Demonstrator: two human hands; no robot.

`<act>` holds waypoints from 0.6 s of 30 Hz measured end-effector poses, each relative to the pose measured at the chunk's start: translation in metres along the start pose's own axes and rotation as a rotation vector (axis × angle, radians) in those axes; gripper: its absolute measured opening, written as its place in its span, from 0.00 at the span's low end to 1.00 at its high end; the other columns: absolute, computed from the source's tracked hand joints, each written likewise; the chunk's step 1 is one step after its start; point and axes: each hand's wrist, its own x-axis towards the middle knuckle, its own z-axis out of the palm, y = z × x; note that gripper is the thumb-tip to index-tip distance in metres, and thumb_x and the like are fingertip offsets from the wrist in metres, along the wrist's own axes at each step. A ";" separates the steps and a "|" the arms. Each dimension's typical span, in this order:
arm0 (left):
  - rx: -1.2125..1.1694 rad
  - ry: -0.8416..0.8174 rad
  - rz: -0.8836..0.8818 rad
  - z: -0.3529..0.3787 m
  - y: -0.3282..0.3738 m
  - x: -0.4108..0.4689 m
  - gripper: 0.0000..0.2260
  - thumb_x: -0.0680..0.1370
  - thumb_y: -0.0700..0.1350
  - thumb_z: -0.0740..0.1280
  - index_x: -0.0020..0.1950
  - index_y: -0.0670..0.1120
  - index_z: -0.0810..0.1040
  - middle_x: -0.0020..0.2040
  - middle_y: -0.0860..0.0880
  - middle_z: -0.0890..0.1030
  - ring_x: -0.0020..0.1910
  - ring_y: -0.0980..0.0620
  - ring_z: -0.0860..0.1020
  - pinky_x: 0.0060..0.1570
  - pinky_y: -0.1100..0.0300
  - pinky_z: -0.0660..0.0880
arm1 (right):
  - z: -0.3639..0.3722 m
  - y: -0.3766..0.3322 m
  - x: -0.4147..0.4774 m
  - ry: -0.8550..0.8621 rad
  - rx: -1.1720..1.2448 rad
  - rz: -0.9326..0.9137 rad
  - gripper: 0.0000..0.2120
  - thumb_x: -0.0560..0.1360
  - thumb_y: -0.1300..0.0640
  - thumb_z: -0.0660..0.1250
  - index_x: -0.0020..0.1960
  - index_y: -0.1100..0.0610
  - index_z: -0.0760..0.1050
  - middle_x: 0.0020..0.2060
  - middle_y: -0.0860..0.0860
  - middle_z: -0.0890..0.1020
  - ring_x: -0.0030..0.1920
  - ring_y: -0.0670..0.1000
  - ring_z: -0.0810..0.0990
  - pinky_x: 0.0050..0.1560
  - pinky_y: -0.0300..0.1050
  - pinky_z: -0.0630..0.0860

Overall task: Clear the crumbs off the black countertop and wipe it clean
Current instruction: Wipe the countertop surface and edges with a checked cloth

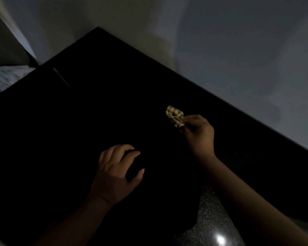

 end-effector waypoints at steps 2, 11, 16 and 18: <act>-0.001 -0.002 -0.007 0.000 0.000 0.000 0.21 0.73 0.59 0.61 0.59 0.48 0.79 0.58 0.49 0.76 0.59 0.49 0.70 0.58 0.53 0.65 | -0.008 0.003 0.015 0.109 -0.064 0.025 0.09 0.70 0.65 0.72 0.50 0.59 0.83 0.47 0.50 0.81 0.49 0.54 0.80 0.53 0.47 0.77; 0.026 -0.047 -0.047 0.001 0.000 0.000 0.22 0.72 0.59 0.62 0.59 0.49 0.79 0.58 0.50 0.75 0.59 0.49 0.71 0.59 0.51 0.66 | 0.007 -0.003 -0.008 0.143 -0.121 0.062 0.11 0.72 0.66 0.70 0.53 0.59 0.82 0.51 0.52 0.81 0.50 0.49 0.75 0.51 0.21 0.62; 0.047 -0.052 -0.033 -0.002 0.001 0.000 0.22 0.73 0.59 0.60 0.59 0.48 0.79 0.58 0.48 0.76 0.60 0.48 0.69 0.58 0.49 0.67 | 0.018 -0.025 -0.051 0.044 -0.038 0.019 0.12 0.72 0.67 0.70 0.52 0.57 0.83 0.48 0.47 0.80 0.49 0.47 0.75 0.50 0.23 0.65; 0.056 -0.053 -0.027 -0.002 0.001 -0.001 0.22 0.73 0.60 0.60 0.60 0.48 0.78 0.58 0.48 0.76 0.60 0.48 0.69 0.59 0.49 0.67 | 0.016 -0.030 -0.057 -0.001 0.029 0.026 0.11 0.71 0.66 0.71 0.52 0.56 0.83 0.47 0.44 0.79 0.50 0.47 0.76 0.53 0.29 0.69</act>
